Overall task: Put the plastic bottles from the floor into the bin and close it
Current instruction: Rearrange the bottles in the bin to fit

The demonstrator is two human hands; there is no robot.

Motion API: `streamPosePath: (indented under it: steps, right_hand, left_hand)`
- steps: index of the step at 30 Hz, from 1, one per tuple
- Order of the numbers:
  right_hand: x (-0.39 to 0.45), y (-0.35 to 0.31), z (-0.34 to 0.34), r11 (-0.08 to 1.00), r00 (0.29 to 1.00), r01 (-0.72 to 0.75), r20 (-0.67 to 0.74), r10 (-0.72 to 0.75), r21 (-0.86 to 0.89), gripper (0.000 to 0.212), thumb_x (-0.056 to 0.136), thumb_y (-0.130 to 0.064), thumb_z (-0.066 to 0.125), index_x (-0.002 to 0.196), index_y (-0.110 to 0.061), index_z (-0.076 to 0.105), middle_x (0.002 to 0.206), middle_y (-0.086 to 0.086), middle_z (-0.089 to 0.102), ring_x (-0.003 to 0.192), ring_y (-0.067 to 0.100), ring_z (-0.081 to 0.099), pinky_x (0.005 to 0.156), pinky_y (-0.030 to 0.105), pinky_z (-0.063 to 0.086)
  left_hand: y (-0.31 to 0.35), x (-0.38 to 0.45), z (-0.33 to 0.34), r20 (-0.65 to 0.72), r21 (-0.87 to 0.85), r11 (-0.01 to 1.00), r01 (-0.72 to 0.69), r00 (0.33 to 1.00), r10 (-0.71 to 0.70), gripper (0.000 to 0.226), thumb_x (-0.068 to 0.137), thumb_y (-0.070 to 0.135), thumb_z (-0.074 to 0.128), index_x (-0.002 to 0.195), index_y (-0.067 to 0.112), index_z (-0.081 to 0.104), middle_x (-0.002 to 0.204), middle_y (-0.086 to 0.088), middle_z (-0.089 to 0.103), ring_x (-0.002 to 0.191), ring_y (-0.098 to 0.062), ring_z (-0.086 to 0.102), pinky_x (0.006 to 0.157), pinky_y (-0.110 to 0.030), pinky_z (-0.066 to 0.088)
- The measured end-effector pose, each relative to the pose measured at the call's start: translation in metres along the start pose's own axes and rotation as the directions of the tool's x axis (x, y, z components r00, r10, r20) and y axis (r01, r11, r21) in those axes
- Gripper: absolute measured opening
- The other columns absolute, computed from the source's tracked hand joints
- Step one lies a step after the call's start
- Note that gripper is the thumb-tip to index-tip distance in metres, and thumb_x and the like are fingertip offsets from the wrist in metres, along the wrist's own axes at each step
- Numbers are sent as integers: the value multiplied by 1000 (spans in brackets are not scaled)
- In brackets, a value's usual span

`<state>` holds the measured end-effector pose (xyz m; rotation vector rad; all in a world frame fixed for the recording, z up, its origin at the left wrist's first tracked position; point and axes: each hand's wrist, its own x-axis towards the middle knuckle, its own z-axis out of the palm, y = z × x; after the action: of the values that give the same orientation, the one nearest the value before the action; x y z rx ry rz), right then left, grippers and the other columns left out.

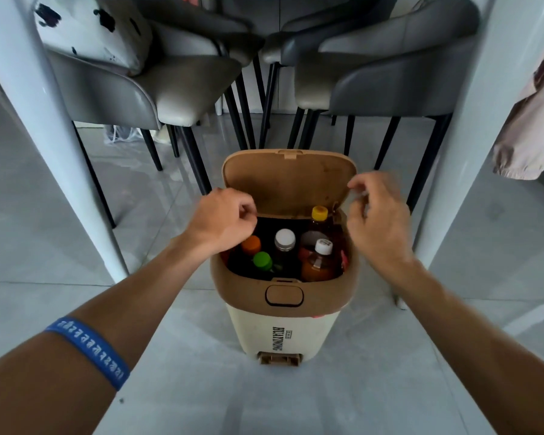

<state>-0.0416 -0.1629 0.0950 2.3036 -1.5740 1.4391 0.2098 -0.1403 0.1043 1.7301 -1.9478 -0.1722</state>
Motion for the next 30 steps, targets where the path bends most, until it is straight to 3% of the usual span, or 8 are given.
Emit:
streamPosePath:
  steps: [3, 6, 10, 15, 20, 25, 28, 30]
  right_hand:
    - [9, 8, -9, 998, 999, -13, -36, 15, 66, 45, 86, -20, 54, 130, -15, 45, 129, 7, 52, 118, 21, 49, 99, 36, 42]
    - [19, 6, -6, 983, 978, -66, 208, 29, 169, 60, 93, -34, 50, 148, -28, 25, 147, -1, 43, 132, 11, 34, 107, 37, 31]
    - [3, 0, 0, 954, 984, -77, 179, 25, 291, 36, 94, -33, 43, 128, -23, 51, 119, -5, 58, 109, 8, 47, 93, 32, 43]
    - [-28, 2, -5, 945, 980, 25, 180, -88, 327, 21, 86, -18, 47, 98, -11, 63, 96, -2, 61, 90, 15, 55, 84, 32, 43]
    - [-52, 6, -15, 961, 949, 49, 286, -129, 273, 31, 83, -21, 43, 94, -8, 68, 101, 2, 65, 95, 18, 58, 89, 40, 42]
    - [-72, -5, -3, 988, 946, 111, 317, -73, -104, 22, 84, -30, 56, 95, -15, 68, 105, -1, 66, 97, 24, 59, 91, 40, 40]
    - [-73, -16, 7, 986, 929, 73, 370, -13, -148, 35, 86, -38, 50, 114, -21, 61, 129, -2, 58, 121, 25, 50, 104, 44, 32]
    - [-73, -15, 10, 992, 897, 38, 441, 19, -122, 46, 89, -42, 46, 133, -26, 49, 148, -3, 41, 142, 23, 28, 115, 47, 18]
  left_hand:
    - [1, -4, -13, -341, -95, 995, 3, 939, -36, 17, 79, 18, 54, 72, 16, 69, 67, 6, 65, 62, -19, 63, 58, -30, 49]
    - [-1, -4, -26, -482, -213, 977, 18, 868, -121, 24, 83, 14, 47, 103, 9, 60, 85, -5, 63, 74, -24, 60, 63, -34, 48]
    - [6, -12, -29, -364, -247, 964, -102, 931, 5, 40, 94, 15, 41, 131, 6, 54, 126, -15, 61, 116, -28, 56, 98, -47, 47]
    - [19, -34, -12, -217, -52, 941, -334, 924, 316, 28, 96, 17, 47, 87, 5, 70, 82, -8, 68, 78, -22, 60, 78, -42, 48]
    - [1, -48, -6, 3, 21, 947, -321, 947, 321, 29, 88, 36, 52, 90, 14, 72, 93, 2, 69, 89, -15, 58, 82, -37, 50]
    - [-16, -59, 6, 163, 84, 946, -312, 941, 296, 44, 88, 46, 55, 121, 20, 67, 132, 0, 60, 119, -17, 51, 106, -37, 40]
    - [-22, -58, 7, 175, 62, 961, -268, 951, 254, 55, 87, 52, 54, 134, 23, 58, 145, 0, 50, 131, -16, 42, 113, -39, 32]
    - [-24, -55, 5, 217, 53, 974, -218, 955, 202, 67, 85, 59, 53, 143, 29, 46, 155, 1, 38, 140, -18, 31, 117, -42, 24]
